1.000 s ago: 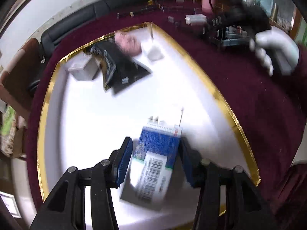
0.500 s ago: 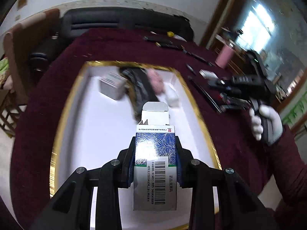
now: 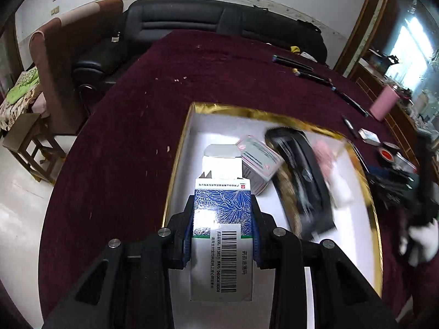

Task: Organize objects
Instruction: 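Carry the black marker into the tray and open the right gripper while the left withdraws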

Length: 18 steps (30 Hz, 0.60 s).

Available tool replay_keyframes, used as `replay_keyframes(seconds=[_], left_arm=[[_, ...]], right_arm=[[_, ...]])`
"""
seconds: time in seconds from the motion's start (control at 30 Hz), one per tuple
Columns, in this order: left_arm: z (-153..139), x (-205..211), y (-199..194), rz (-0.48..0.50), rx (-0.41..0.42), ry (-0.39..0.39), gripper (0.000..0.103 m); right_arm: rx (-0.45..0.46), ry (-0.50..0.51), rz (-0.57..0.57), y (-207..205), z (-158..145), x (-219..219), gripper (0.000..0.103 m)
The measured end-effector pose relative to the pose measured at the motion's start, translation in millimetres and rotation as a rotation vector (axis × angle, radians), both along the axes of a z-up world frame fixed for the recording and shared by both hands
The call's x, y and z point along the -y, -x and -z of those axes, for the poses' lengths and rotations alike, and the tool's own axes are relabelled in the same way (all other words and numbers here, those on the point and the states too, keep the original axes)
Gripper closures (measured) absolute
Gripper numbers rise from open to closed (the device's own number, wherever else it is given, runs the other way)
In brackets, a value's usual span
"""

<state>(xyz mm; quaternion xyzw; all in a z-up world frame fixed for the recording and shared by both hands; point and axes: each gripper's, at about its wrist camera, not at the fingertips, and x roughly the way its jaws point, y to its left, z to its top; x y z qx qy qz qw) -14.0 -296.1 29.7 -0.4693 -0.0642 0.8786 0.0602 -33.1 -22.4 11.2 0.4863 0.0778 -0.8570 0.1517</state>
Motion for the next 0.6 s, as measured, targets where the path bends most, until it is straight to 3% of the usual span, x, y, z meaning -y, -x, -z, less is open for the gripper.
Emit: replay_keyframes(seconds=[0.13,0.37,0.6], left_arm=[[-2,6,5,-0.025,-0.015,-0.047,0.073],[-32,25,-42,-0.072,-0.113,-0.17,0.073],[-40,23,-87,-0.059,-0.154,-0.25,0.072]], right_arm=[[0.056,0.116,0.025,3,-1,-22,0.09],[0.158,0.377,0.088,16,5,-59,0.09],[0.094,0.214,0.035,9,-1,-30,0.09]])
